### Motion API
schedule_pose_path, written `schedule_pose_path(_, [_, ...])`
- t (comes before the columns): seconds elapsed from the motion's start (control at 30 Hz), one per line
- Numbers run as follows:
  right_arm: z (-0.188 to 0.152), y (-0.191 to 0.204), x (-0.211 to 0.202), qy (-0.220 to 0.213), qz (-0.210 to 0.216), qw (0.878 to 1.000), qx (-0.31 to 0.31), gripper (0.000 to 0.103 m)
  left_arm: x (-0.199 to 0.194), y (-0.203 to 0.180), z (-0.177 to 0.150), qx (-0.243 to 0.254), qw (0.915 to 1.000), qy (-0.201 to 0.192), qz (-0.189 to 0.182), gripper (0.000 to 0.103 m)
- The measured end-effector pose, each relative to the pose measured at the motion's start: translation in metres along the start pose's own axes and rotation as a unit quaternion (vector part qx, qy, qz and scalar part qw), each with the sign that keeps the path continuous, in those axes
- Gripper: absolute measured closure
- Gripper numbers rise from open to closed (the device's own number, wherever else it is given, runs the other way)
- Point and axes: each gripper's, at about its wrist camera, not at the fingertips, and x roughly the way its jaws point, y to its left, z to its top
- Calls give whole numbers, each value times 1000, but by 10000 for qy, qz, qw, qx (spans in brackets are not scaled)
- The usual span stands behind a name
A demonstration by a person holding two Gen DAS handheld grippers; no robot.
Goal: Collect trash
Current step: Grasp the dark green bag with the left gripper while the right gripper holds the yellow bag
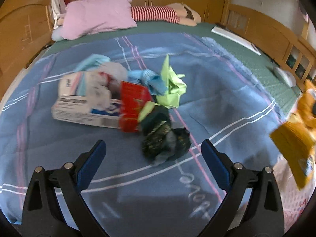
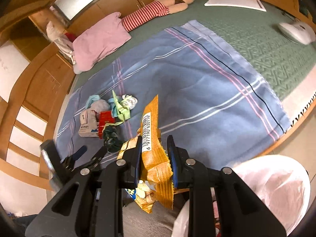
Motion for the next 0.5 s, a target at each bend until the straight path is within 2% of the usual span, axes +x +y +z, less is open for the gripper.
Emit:
schedule_pose_path(0.13, [-4,-15,-4,-8,79,9999,105,78,26,-6,4,-127,9996,189,188,7])
schedule_pose_path(0.17, [-5,-18,-4,-2,103,9999,128,78,31,-5,5,-164,9993,243,210,11])
schedule_pose_path(0.2, [-5,-20,-4,7,122,9998,145,78,36,-4,4,-204,9991,313,208,31])
schedule_pose_path(0.23, [-4,-21,-3,13,127,9998,164,78,43,-4,3,-222,9985,471,152,44])
schedule_pose_path(0.27, [-5,-23,-3,18,133,9997,187,78,47,-3,2,-234,9978,595,144,46])
schedule_pose_path(0.4, [-7,-26,-6,-6,157,9996,232,78,30,2,1,-268,9986,385,241,53])
schedule_pose_path(0.5, [-10,-24,-11,-48,185,9996,218,78,6,11,1,-353,9989,187,245,53])
